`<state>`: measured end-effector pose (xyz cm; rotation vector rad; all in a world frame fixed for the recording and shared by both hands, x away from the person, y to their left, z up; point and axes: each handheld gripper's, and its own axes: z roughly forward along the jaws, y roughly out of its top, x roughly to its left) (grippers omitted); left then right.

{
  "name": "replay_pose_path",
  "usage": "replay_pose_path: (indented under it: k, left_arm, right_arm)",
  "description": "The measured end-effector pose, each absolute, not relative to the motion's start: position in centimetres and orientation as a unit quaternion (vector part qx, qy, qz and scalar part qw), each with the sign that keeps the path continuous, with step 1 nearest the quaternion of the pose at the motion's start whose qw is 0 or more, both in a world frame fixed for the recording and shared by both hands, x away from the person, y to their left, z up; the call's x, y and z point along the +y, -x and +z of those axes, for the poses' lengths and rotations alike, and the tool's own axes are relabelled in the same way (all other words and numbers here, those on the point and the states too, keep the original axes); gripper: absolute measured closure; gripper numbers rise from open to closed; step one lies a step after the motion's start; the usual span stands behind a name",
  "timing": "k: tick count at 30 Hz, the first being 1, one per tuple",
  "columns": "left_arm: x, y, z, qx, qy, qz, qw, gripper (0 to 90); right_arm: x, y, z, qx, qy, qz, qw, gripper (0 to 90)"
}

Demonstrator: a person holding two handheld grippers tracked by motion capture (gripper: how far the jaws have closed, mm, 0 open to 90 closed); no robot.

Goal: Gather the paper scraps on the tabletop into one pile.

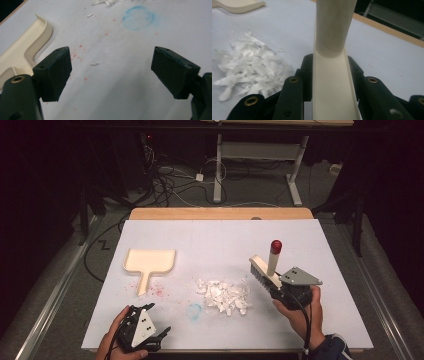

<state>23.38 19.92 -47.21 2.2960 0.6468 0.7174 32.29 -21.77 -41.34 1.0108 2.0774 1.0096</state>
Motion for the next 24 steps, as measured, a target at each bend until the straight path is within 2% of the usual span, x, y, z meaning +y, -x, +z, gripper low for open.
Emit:
replay_pose_path:
  k: [4, 8, 17, 24]
  left_arm:
    - [19.8, -23.4, -47.3, 0.245, -0.874, 0.271, 0.320, 15.8]
    - [19.8, -23.4, -47.3, 0.243, -0.875, 0.271, 0.319, 15.8]
    - [19.7, -23.5, -47.5, 0.242, -0.877, 0.270, 0.315, 15.8]
    - [19.7, -23.5, -47.6, 0.242, -0.879, 0.268, 0.312, 15.8]
  right_arm:
    - [-21.0, -33.0, -42.8, 0.792, -0.383, 0.357, 0.316, 67.8]
    - [-19.2, -33.2, -43.7, 0.799, -0.377, 0.355, 0.307, 67.8]
    - [-13.5, -32.7, -44.3, 0.823, -0.319, 0.366, 0.294, 67.7]
    - [-11.4, -33.0, -44.3, 0.819, -0.303, 0.388, 0.294, 67.8]
